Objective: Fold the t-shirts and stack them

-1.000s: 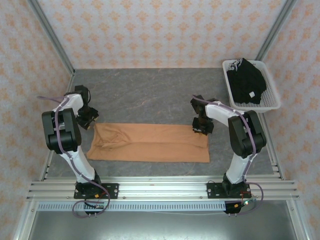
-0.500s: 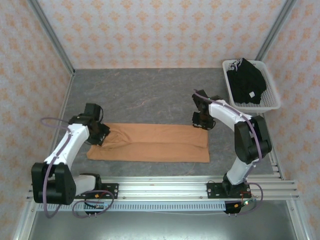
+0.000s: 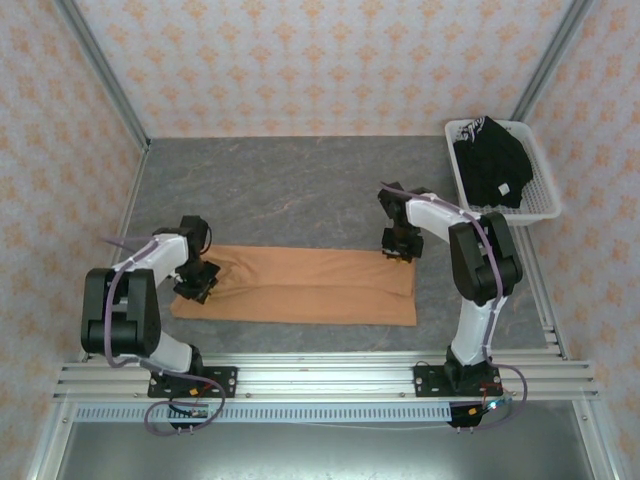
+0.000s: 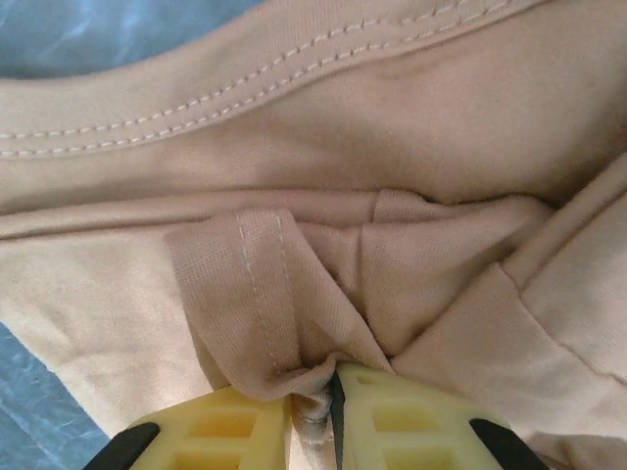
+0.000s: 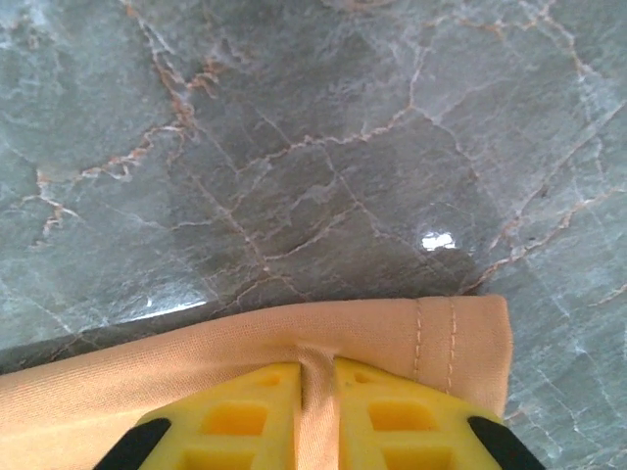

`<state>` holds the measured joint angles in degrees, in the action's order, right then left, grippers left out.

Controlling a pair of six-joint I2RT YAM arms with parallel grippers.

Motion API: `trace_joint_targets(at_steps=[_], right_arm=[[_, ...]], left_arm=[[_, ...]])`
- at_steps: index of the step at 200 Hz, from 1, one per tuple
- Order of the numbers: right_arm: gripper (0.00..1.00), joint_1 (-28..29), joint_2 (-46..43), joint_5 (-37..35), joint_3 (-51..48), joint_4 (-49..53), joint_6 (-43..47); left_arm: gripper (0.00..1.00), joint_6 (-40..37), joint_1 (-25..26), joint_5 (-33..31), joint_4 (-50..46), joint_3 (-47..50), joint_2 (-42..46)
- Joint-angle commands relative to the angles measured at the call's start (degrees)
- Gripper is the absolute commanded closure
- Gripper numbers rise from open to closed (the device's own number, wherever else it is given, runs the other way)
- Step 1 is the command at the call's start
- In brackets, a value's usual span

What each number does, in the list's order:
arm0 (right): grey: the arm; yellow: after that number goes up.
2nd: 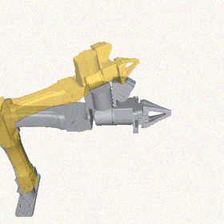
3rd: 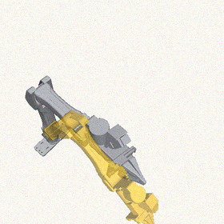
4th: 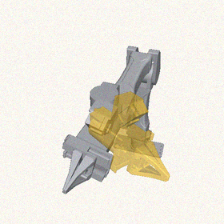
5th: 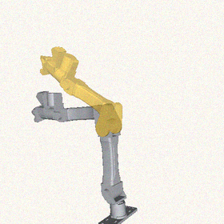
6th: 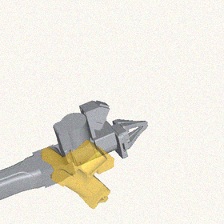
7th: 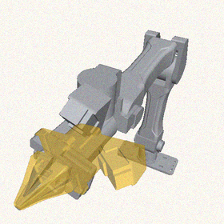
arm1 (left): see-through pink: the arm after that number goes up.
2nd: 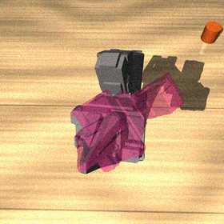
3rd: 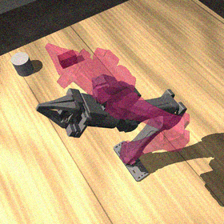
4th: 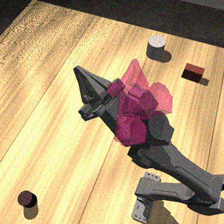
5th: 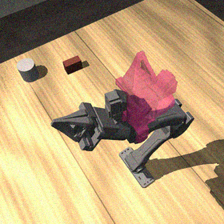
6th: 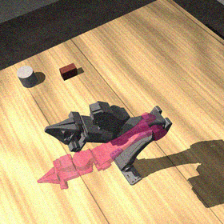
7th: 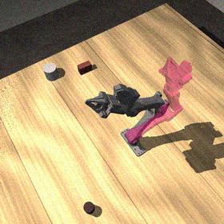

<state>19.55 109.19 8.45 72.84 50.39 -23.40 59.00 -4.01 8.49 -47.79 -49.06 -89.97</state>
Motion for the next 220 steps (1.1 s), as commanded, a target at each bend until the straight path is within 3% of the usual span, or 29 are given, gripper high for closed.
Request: trace_joint_targets(at_steps=[1,47,106,126,147,163,181,200,220], right_arm=[[0.85,-0.97,1.25,-4.42,0.19,4.75,-2.28],[0.86,1.02,-3.63,-0.96,-5.52,6.01,-6.55],[0.86,16.33,-10.23,6.95,-17.13,-0.28,-22.32],[0.86,19.77,-10.11,11.56,-18.44,-6.57,-29.62],[0.85,21.14,-9.72,13.32,-17.47,-11.39,-34.58],[0.85,20.93,-10.20,11.50,-15.49,-10.39,-35.61],[0.81,20.12,-12.73,9.53,-14.91,-9.01,-36.87],[0.74,19.11,-17.60,7.34,-15.53,-7.20,-38.39],[0.65,17.17,-23.23,4.54,-14.88,-3.60,-37.04]], left_arm=[[0.81,-3.09,-0.39,-3.65,3.49,-6.07,-7.23],[0.81,-7.06,3.93,0.49,1.42,-36.07,-29.83],[0.80,-4.28,12.66,7.56,-1.76,-92.28,-63.82],[0.74,-0.52,14.40,11.34,3.04,-107.98,-73.83],[0.60,3.03,14.86,12.35,13.83,-109.94,-75.52],[0.48,1.95,14.78,10.30,16.83,-109.97,-73.15],[0.38,-0.68,14.23,8.48,14.93,-109.94,-68.49],[0.34,-5.44,14.12,5.98,8.89,-108.90,-61.58],[0.34,-8.34,14.21,5.59,4.47,-99.14,-51.24]])
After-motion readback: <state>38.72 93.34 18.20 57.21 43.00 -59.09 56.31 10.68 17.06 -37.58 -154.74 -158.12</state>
